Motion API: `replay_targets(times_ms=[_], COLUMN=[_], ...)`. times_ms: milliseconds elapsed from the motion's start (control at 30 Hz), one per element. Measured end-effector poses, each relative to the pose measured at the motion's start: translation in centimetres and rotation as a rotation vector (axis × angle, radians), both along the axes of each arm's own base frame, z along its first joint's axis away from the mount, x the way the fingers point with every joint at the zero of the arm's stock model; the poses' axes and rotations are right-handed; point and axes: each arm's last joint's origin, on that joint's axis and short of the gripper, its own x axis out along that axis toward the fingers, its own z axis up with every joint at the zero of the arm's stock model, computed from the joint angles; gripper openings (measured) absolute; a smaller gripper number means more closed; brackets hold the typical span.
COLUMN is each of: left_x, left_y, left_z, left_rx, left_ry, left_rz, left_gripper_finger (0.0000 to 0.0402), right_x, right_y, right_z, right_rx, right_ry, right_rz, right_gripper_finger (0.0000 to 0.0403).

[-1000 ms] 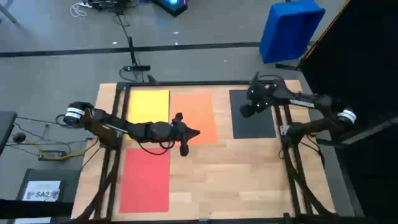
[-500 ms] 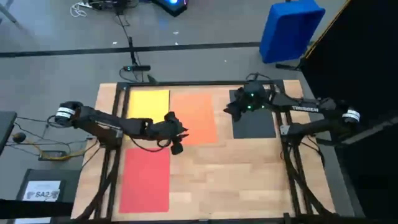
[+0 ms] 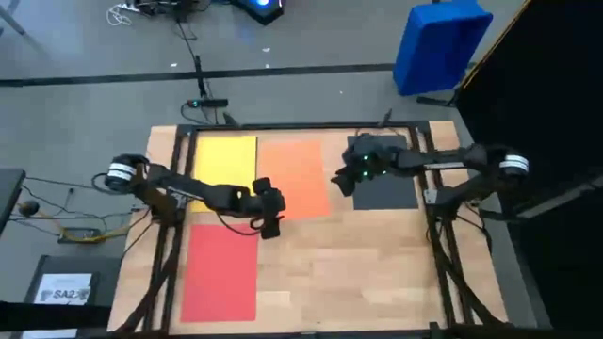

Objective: Organize paper
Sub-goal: Put the orange paper to the bottom right of the table

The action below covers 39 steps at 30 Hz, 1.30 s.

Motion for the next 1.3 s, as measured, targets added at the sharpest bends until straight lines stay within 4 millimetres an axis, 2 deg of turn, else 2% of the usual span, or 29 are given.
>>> replay_targets(times_ms=[100,267,500,800,1033,1300], left_x=[-0.1,-0.5,-0.6,-1.0,-1.6,-1.4], left_y=[0.0,-0.3,-0.1,1.6,2.8,2.7], left_z=[-0.1,-0.3,-0.5,-0.7,-1.1,-1.1], left_rx=[-0.001,-0.001,0.029,0.168,0.167,0.13], left_ry=[0.011,0.064,0.095,0.157,0.225,0.207], left_rz=[-0.005,-0.023,-0.028,0.037,0.063,0.021], left_gripper_finger=[0.0254,0.0254,0.0255,0.0254,0.0254,0.0254], right_x=[0.6,1.0,1.1,1.3,1.1,0.5], right_y=[-0.4,-0.8,-0.9,-1.0,-2.2,-3.4], right_z=[-1.3,-2.1,-1.7,-1.5,-1.1,-1.2], right_rx=[0.025,0.054,0.048,-0.011,-0.054,-0.062], right_ry=[0.011,-0.003,-0.037,-0.055,-0.094,-0.082], right_rz=[-0.015,-0.02,-0.023,0.011,-0.021,-0.046], right_gripper_finger=[0.0171,0.017,0.017,0.017,0.017,0.017])
